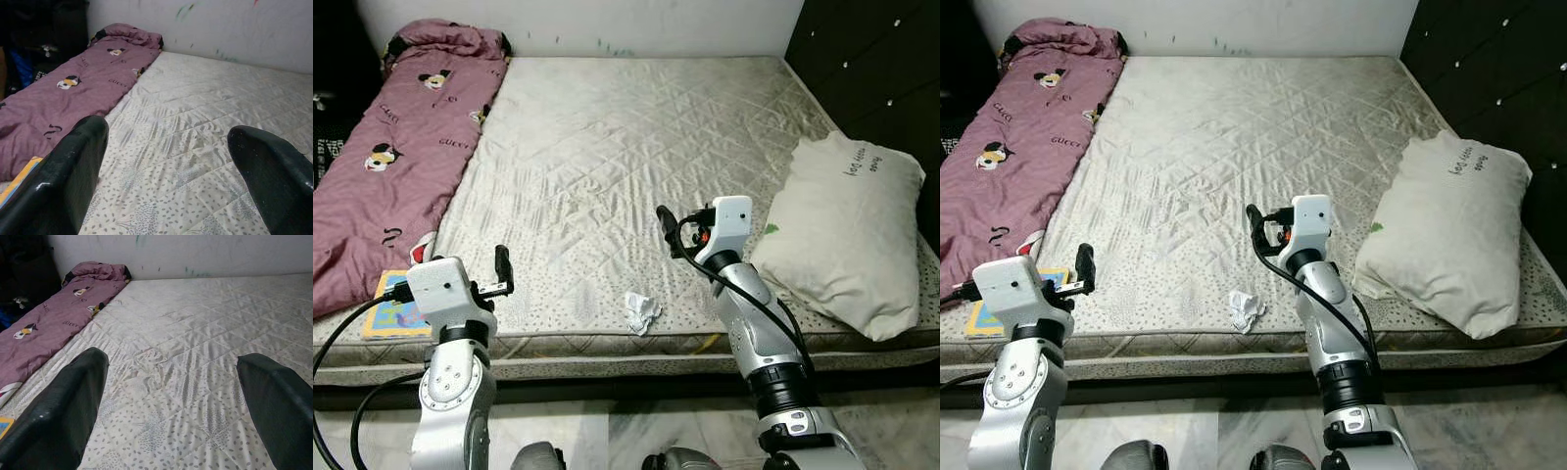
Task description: Clean up the room
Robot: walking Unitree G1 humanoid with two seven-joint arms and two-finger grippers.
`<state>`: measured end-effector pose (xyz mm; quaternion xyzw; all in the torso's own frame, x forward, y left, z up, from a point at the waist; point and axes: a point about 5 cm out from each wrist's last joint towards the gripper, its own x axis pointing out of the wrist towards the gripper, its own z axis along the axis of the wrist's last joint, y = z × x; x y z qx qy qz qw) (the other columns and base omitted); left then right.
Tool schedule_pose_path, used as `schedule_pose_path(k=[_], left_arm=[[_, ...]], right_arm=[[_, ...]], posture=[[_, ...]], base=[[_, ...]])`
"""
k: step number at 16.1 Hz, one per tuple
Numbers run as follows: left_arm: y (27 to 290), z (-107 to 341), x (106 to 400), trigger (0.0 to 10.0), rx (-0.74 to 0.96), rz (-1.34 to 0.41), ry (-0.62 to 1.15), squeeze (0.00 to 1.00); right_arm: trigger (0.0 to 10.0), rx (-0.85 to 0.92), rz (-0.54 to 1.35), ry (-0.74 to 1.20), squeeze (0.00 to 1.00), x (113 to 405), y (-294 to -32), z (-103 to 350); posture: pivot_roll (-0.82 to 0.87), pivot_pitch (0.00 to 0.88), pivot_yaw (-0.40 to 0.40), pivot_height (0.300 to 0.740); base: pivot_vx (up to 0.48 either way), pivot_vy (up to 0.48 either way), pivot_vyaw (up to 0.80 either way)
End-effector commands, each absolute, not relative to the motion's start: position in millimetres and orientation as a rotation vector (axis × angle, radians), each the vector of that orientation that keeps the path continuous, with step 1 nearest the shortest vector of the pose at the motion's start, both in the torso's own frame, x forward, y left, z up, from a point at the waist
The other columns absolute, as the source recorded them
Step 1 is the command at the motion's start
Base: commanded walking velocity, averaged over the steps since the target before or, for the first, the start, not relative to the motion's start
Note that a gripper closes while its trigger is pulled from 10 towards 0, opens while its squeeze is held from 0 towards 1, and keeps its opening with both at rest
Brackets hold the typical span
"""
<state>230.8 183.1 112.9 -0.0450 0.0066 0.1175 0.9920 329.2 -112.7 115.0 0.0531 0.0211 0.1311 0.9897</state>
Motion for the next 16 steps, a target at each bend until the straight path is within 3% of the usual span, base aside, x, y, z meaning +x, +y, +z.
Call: schedule_pose_path(k=[1,6,16], left_arm=[[187.7,112.6,231.3,10.0,-0.113,0.27,0.023,0.0],[191.7,110.9,232.5,10.0,-0.145,0.3,0.035,0.0],[195.6,111.4,233.4,10.0,-0.15,0.328,0.033,0.0]], right_arm=[[10.0,0.114,0.266,0.031,0.0,330.1,-111.8,120.2],[10.0,0.109,0.272,0.029,0.0,330.8,-111.3,120.9],[10.0,0.112,0.288,0.027,0.0,330.6,-106.5,121.5]], posture=[[-0.01,0.072,-0.012,0.678],[-0.01,0.07,-0.017,0.627],[-0.01,0.062,-0.017,0.627]], base=[[0.0,0.0,0.0],[0.0,0.0,0.0],[0.0,0.0,0.0]])
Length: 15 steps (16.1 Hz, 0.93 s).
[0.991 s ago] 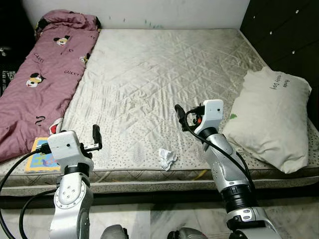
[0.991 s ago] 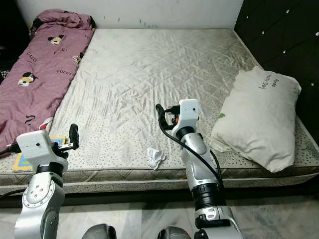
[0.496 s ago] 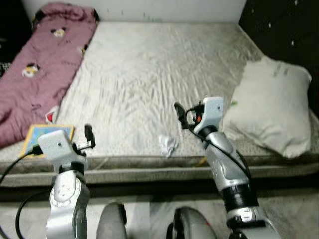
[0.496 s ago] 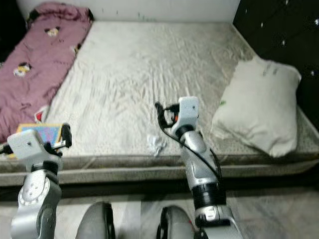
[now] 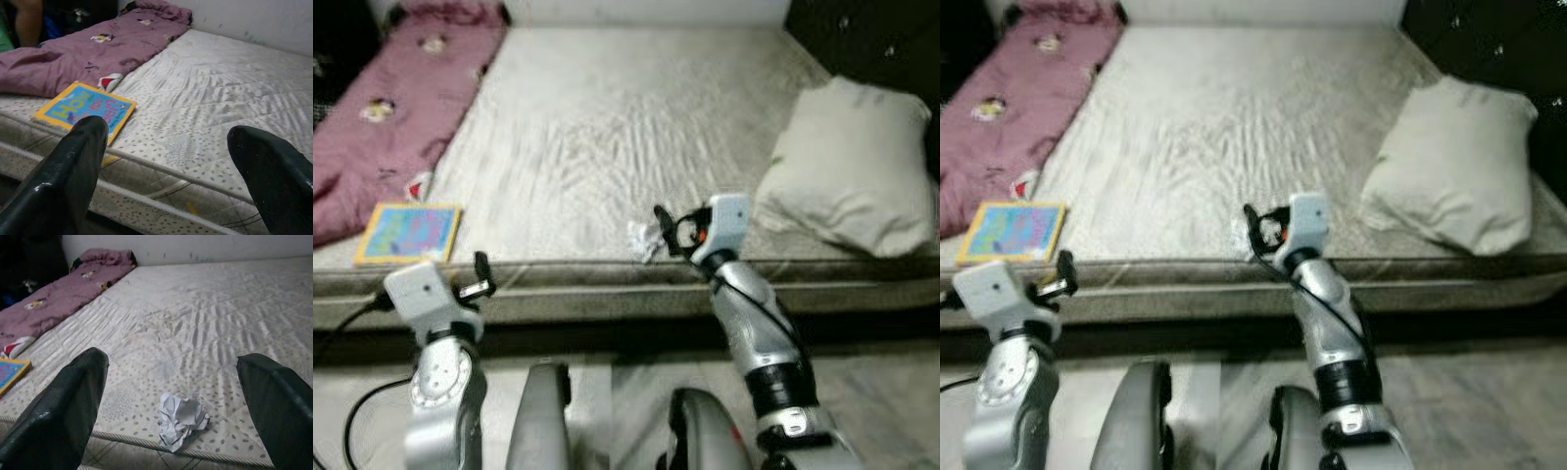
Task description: Clean up the room
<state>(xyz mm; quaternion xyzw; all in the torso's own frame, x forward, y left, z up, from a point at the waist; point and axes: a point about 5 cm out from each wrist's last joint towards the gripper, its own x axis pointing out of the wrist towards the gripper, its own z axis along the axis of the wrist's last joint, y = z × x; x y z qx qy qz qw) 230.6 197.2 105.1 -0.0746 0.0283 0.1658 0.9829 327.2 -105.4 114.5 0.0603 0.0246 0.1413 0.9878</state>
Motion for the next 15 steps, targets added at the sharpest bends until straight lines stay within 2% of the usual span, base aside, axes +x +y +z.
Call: schedule_pose_path(k=[1,5,9,11,15], left_arm=[[194.9,111.4,232.9,10.0,-0.155,0.327,0.031,0.0],[192.6,112.1,233.0,10.0,-0.166,0.299,0.02,0.0],[190.7,113.4,233.6,10.0,-0.178,0.278,0.014,0.0],[190.8,113.5,233.8,10.0,-0.18,0.278,0.013,0.0],[190.8,114.3,234.7,10.0,-0.184,0.276,0.011,0.0]], right_arm=[[10.0,0.109,0.289,0.03,0.0,329.9,-106.4,120.7],[10.0,0.099,0.304,0.032,0.0,330.0,-103.5,120.1],[10.0,0.08,0.336,-0.001,0.0,328.7,-99.1,124.9],[10.0,0.098,0.325,0.006,0.0,330.0,-100.4,124.2],[10.0,0.096,0.324,0.004,0.0,331.1,-100.1,125.1]], posture=[[-0.01,0.066,-0.02,0.627],[0.0,0.061,-0.021,0.627],[0.0,0.07,-0.024,0.627],[0.0,0.077,-0.022,0.627],[-0.01,0.084,-0.024,0.627]], base=[[0.0,0.0,0.0],[0.0,0.0,0.0],[0.0,0.0,0.66],[0.0,0.0,0.0],[0.262,0.0,0.0]])
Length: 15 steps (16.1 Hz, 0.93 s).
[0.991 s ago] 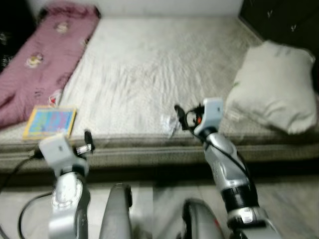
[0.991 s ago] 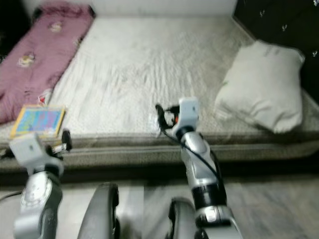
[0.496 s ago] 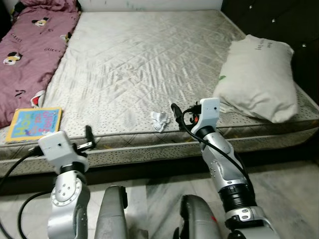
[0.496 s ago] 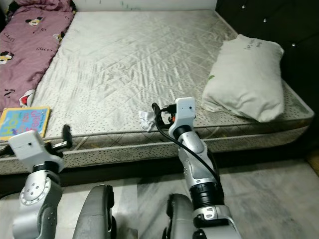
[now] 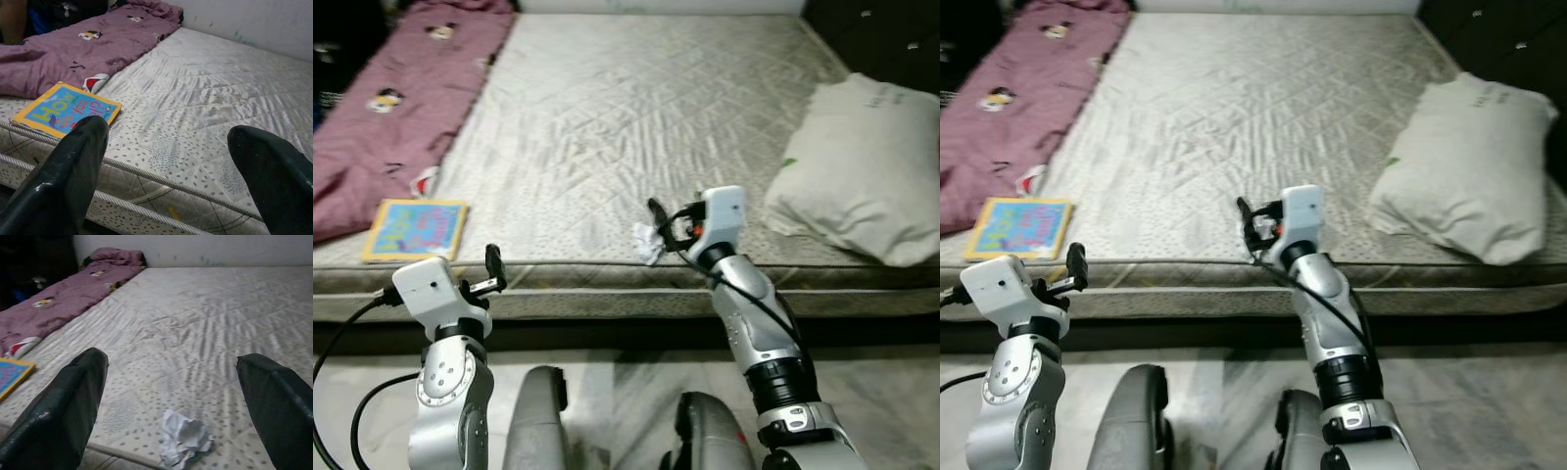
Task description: Clean up the room
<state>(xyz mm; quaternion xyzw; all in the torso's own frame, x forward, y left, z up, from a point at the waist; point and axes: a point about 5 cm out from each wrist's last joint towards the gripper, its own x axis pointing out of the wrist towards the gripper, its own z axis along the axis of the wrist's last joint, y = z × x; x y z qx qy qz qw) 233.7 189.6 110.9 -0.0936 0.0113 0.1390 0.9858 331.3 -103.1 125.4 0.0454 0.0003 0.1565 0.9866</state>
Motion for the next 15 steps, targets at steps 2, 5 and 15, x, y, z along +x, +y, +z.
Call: schedule_pose_path(k=[2,5,15], left_arm=[[190.7,114.0,234.9,10.0,-0.187,0.274,0.012,0.0],[190.1,114.1,235.4,10.0,-0.193,0.272,0.01,0.0],[188.3,111.5,236.1,10.0,-0.193,0.263,0.032,0.0]], right_arm=[[10.0,0.095,0.324,0.003,0.0,331.3,-100.0,125.2],[10.0,0.092,0.325,0.003,0.0,332.2,-100.3,125.5],[10.0,0.063,0.351,-0.026,0.0,331.1,-96.1,128.2]], posture=[[-0.01,0.084,-0.024,0.627],[-0.01,0.085,-0.025,0.627],[-0.01,0.074,-0.026,0.627]], base=[[0.276,0.0,0.0],[0.307,0.0,0.0],[0.206,0.0,0.0]])
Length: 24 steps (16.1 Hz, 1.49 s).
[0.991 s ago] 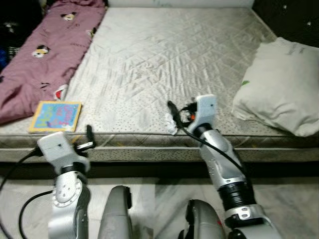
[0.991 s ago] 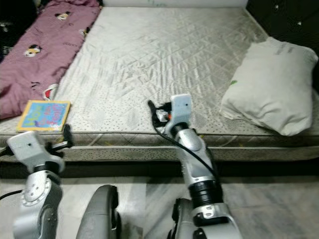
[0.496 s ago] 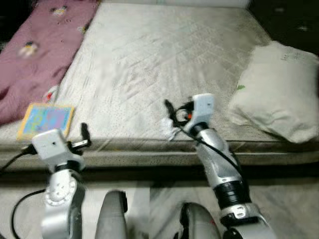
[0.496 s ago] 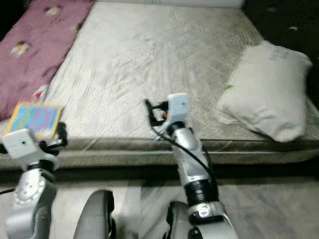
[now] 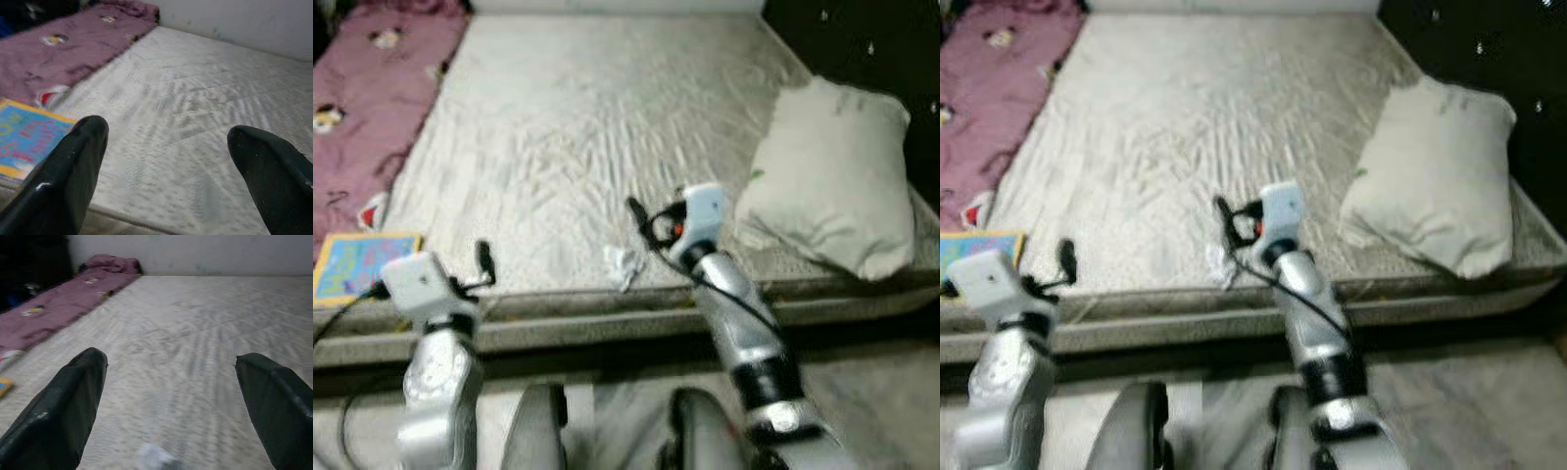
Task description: Clean up the room
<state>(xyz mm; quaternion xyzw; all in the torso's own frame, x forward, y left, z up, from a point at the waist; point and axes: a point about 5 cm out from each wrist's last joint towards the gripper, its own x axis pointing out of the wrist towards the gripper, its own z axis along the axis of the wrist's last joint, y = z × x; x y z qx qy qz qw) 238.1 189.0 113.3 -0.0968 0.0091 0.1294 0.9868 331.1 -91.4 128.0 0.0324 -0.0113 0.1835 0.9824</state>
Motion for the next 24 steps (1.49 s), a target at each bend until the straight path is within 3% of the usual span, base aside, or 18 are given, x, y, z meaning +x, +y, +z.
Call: schedule_pose_path(k=[1,5,13,20,24], left_arm=[[188.4,112.5,237.4,10.0,-0.191,0.258,0.028,0.0],[187.3,113.8,237.8,10.0,-0.196,0.244,0.017,0.0],[186.5,112.2,237.8,10.0,-0.207,0.236,0.033,0.0],[183.6,107.1,238.5,10.0,-0.205,0.223,0.076,0.0],[184.2,106.9,233.6,10.0,-0.18,0.244,0.1,0.0]], right_arm=[[10.0,0.06,0.352,-0.027,0.0,332.2,-95.5,128.8],[10.0,0.058,0.351,-0.024,0.0,332.4,-94.9,128.2],[10.0,0.074,0.347,-0.022,0.0,333.0,-95.8,127.6],[10.0,0.072,0.352,-0.022,0.0,331.8,-96.4,126.4],[10.0,0.067,0.348,-0.011,0.0,333.3,-100.5,123.0]], posture=[[-0.01,0.082,-0.026,0.627],[-0.01,0.092,-0.028,0.627],[-0.01,0.089,-0.027,0.627],[-0.01,0.077,-0.024,0.627],[0.02,0.103,-0.029,0.577]], base=[[0.0,0.0,0.0],[0.154,0.0,0.39],[0.45,0.0,0.0],[0.0,0.0,0.0],[0.0,0.0,0.0]])
